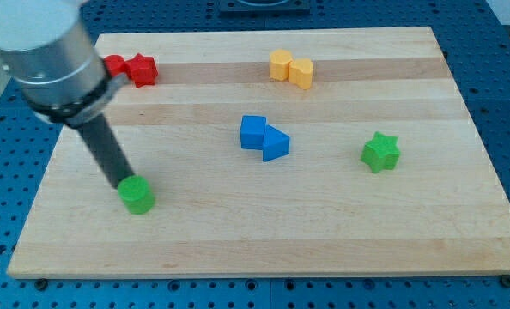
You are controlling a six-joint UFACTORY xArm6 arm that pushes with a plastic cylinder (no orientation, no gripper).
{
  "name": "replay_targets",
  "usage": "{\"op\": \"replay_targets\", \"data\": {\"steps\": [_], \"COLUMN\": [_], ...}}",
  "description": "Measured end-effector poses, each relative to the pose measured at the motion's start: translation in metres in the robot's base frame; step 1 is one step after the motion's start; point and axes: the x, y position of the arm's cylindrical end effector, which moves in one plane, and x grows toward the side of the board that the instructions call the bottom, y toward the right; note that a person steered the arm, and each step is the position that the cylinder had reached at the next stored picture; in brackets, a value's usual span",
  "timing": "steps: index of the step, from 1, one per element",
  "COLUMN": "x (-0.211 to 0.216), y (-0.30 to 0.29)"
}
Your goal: Push the green circle diagonally to the green star
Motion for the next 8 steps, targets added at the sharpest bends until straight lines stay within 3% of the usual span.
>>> {"op": "replay_targets", "data": {"steps": [1, 2, 5, 6, 7, 8], "x": [0.002, 0.001, 0.020, 0.020, 0.020, 0.019], "y": [0.017, -0.037, -0.037, -0.031, 0.036, 0.040]}}
